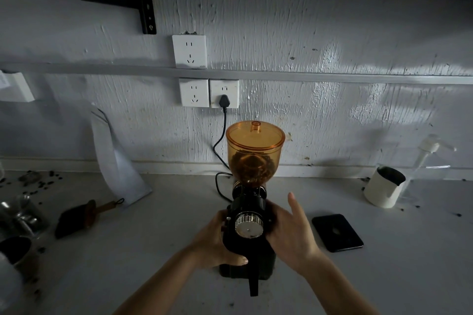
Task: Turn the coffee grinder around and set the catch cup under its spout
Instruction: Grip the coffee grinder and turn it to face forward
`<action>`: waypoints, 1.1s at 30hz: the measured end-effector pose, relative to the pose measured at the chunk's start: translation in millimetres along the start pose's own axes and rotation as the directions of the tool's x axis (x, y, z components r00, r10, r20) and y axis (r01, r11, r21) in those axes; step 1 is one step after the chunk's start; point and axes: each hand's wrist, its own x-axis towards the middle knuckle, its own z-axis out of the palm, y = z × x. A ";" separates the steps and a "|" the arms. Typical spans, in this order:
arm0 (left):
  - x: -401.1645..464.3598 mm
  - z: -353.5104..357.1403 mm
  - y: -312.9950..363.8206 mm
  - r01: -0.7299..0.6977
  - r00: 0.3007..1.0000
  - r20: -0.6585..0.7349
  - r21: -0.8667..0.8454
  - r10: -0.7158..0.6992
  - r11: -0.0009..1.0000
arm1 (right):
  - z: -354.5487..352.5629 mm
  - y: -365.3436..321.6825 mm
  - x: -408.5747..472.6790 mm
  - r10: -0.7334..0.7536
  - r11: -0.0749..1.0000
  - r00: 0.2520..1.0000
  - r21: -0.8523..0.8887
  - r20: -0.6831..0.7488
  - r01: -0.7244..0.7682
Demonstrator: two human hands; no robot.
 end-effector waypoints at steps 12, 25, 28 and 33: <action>-0.6 9.1 -6.9 -0.021 0.999 -0.036 -0.200 0.014 0.980 | -46.3 29.5 -12.3 0.009 0.330 0.991 -0.936 0.135 0.124; -12.5 22.4 -20.1 0.042 0.995 -0.064 -0.399 -0.073 0.916 | -41.0 20.3 -17.9 -0.155 0.359 0.987 -0.933 -0.036 0.022; -19.8 29.9 -11.7 0.050 0.993 -0.076 -0.430 -0.092 0.902 | -41.4 14.5 -23.4 -0.140 0.362 0.989 -0.932 -0.056 -0.001; -24.7 44.2 7.7 0.048 0.998 -0.021 -0.440 -0.063 0.897 | -53.8 5.4 -34.9 -0.131 0.348 0.987 -0.936 -0.094 -0.043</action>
